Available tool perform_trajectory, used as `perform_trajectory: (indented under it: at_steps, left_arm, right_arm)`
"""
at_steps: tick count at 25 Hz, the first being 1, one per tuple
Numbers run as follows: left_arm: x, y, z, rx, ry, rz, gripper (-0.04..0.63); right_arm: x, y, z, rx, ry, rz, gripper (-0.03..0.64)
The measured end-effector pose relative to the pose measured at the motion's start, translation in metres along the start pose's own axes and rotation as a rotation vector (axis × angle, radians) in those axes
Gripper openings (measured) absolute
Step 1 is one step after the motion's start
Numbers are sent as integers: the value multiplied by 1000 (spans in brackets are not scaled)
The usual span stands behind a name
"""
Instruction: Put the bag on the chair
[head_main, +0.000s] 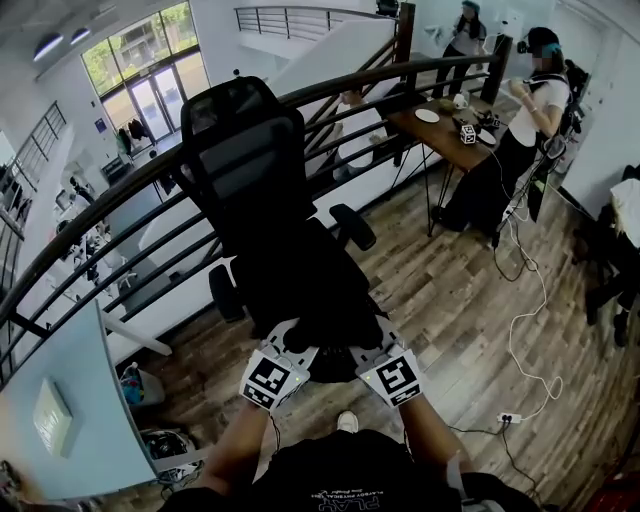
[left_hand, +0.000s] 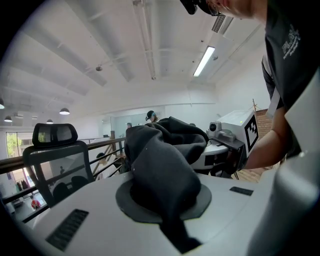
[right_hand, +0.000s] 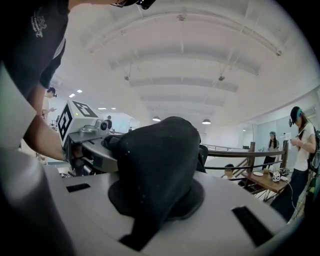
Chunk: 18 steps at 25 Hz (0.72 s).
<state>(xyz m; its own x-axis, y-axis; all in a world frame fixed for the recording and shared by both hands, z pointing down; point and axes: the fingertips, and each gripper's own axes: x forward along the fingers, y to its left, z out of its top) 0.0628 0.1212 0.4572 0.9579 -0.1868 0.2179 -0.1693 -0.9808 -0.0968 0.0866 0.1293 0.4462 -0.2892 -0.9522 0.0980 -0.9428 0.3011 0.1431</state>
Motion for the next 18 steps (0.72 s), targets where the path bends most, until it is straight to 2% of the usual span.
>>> perform_trajectory:
  at_steps: [5,8,11,18]
  left_arm:
    - [14,17,-4,-2,33,28,37]
    - [24,30,4,17,19,42,37]
    - [29,43,0,2,26,44,37]
    - [46,94,-7,-17,39,40,37]
  right_arm:
    - [15,-16,-2,33,-3,21,44]
    - [26,-28,0,32,-8,27,44]
    - [39,-33,-3,38,0,32,44]
    - [91,-54,-7,19,22,55,44]
